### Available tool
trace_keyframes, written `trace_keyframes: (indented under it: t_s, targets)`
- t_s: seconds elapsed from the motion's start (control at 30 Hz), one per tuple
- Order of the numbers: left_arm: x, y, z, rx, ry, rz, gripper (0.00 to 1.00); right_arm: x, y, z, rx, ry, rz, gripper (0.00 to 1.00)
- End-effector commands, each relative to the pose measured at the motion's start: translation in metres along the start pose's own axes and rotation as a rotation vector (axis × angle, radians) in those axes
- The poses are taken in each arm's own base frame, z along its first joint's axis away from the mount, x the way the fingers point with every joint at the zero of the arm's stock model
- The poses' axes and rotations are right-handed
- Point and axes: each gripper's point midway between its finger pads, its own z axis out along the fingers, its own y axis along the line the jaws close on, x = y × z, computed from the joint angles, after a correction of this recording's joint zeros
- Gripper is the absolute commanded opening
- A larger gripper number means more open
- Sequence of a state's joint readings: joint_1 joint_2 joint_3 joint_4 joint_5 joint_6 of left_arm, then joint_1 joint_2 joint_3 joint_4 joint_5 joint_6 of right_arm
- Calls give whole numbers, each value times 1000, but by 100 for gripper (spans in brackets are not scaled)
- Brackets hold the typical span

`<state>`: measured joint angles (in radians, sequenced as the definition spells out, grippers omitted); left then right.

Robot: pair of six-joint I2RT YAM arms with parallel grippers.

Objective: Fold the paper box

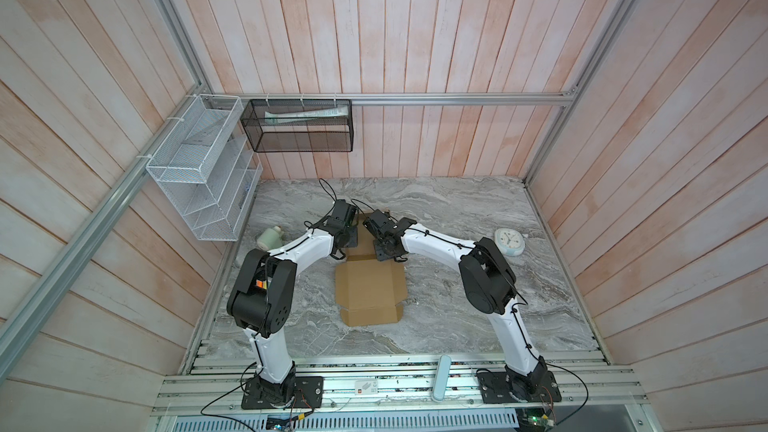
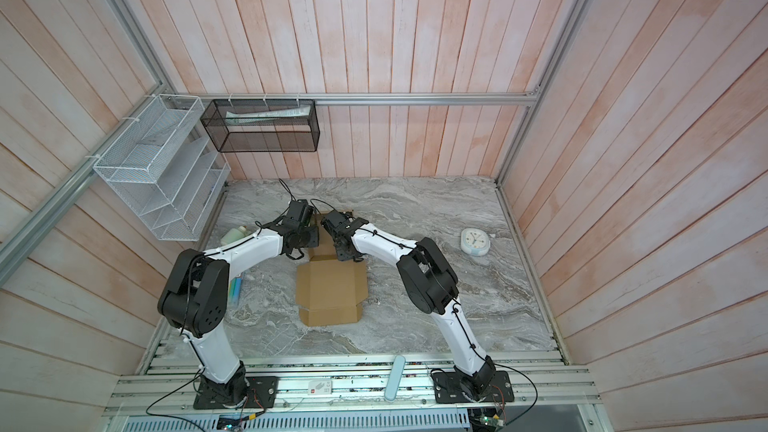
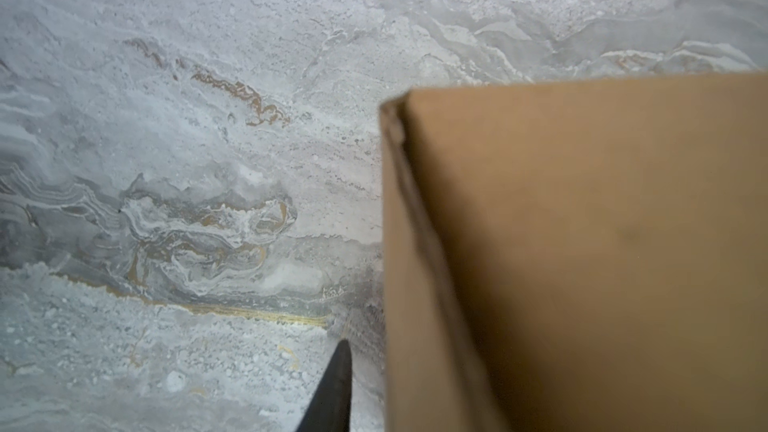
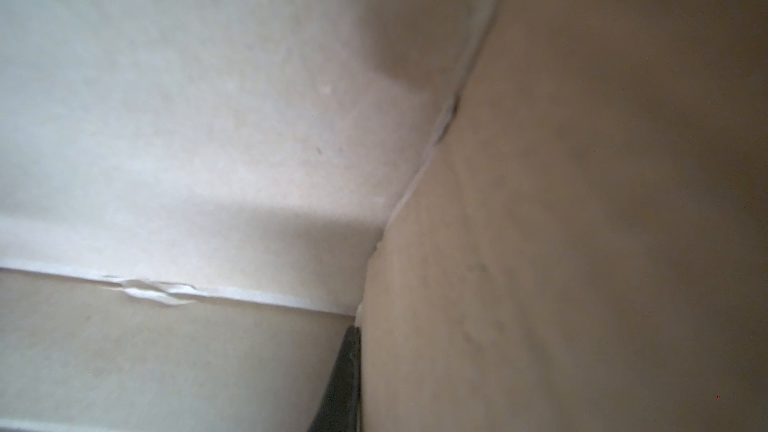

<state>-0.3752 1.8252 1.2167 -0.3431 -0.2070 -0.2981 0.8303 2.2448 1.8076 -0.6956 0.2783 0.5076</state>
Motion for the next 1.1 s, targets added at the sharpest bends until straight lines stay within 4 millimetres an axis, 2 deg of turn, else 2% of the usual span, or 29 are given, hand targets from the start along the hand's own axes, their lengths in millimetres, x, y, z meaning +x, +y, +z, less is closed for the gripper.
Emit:
trace_keyframes:
  t_s: [0.0, 0.23, 0.47, 0.8, 1.07]
  targets:
    - [-13, 7, -7, -19, -46, -11, 29, -16, 12, -14, -54, -35, 19, 5]
    - [-29, 15, -18, -23, -110, -39, 30, -14, 13, -12, -54, -28, 14, 5]
    - [-41, 18, -20, -13, -154, -43, 30, -11, 14, -10, -55, -18, 9, 5]
    - [-42, 6, -20, 77, -170, -38, 29, -14, 15, -9, -51, -7, 9, 5]
    - [-47, 12, -24, 97, -202, -69, 31, -15, 17, -9, -54, 1, 10, 5]
